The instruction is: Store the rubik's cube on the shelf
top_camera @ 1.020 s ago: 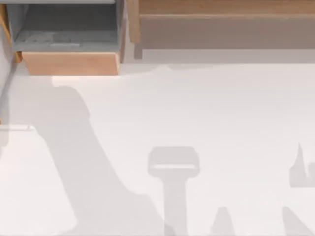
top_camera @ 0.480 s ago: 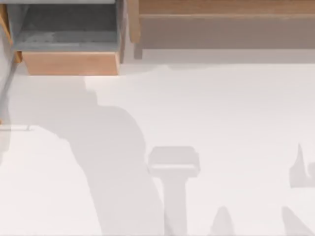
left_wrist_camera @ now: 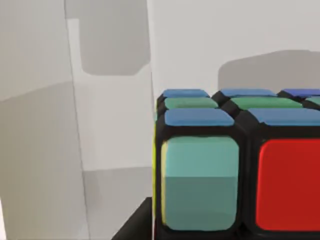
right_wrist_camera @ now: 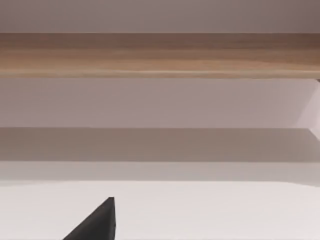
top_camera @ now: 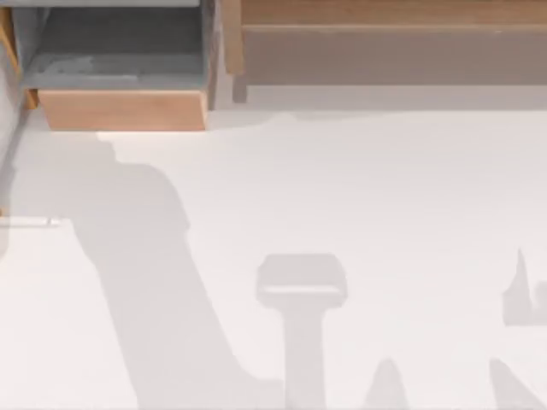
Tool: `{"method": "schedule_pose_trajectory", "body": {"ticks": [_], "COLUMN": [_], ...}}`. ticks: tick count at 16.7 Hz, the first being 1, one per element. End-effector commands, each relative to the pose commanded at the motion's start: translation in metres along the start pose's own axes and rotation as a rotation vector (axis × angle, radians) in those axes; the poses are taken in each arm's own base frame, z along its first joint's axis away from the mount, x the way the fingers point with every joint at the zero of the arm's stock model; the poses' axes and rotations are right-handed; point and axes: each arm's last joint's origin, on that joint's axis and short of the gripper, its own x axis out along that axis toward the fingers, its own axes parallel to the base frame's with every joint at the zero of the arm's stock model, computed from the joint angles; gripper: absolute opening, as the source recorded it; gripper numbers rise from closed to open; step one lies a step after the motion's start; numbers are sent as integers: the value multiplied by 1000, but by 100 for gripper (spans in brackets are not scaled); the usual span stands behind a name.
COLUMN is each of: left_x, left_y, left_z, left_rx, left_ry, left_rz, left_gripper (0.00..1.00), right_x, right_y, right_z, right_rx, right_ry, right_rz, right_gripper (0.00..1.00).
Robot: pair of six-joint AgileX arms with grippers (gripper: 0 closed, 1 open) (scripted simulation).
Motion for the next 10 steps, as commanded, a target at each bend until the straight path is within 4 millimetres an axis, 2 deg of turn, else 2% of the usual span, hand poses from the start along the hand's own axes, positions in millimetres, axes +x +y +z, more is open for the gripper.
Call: {"method": "schedule_pose_trajectory", "body": {"ticks": [3, 5, 10], "left_x": [25, 35, 36], "left_y": [-11, -15, -13], "left_z": [9, 12, 11], "left_rx": [-4, -1, -3], "left_ry": [33, 46, 50], "left_rz": [-6, -8, -9], "left_gripper": [0, 0, 0], "right_x": [0, 0, 0], "right_y": [0, 0, 0], "right_z": [0, 0, 0], "right_rx": [0, 0, 0], "right_ry": [0, 0, 0], "right_rz": [0, 0, 0], "right_gripper": [100, 100, 100]}}
